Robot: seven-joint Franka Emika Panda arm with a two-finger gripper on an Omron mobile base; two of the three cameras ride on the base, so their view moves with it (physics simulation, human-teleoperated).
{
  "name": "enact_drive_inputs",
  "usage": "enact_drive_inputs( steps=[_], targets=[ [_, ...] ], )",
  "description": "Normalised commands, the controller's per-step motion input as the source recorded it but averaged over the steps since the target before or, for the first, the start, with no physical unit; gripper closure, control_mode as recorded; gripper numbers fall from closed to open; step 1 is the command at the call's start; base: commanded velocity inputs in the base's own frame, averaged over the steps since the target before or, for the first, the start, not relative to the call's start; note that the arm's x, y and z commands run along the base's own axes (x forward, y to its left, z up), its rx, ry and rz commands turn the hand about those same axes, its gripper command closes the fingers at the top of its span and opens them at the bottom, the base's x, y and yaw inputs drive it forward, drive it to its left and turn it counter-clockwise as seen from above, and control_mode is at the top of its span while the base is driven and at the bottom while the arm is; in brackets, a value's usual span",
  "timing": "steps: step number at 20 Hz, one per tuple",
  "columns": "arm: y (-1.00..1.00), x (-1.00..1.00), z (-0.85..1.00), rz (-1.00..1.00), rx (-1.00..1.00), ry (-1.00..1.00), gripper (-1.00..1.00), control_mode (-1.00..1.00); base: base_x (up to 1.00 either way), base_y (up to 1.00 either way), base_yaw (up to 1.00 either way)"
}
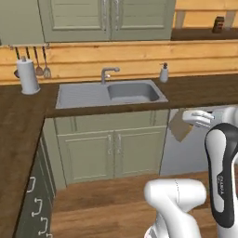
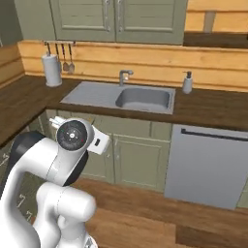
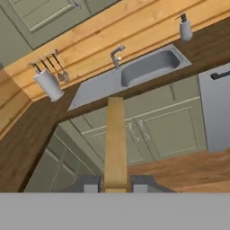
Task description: Start the toaster. Once the lever pops up, take the bread to the plate on the dining counter.
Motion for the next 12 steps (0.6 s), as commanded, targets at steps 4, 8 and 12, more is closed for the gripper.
enact_drive_inputs(
  steps=[4,8,12],
  targets=[
    [0.0,0.0,0.0,0.0,0.0,0.0,1.0,1.0,-0.35,-0.1,-0.74],
    [0.0,0.0,0.0,0.0,0.0,0.0,1.0,1.0,-0.26,-0.07,-0.74],
    [0.0,0.0,0.0,0.0,0.0,0.0,1.0,1.0,-0.19,-0.09,-0.73]
  ],
)
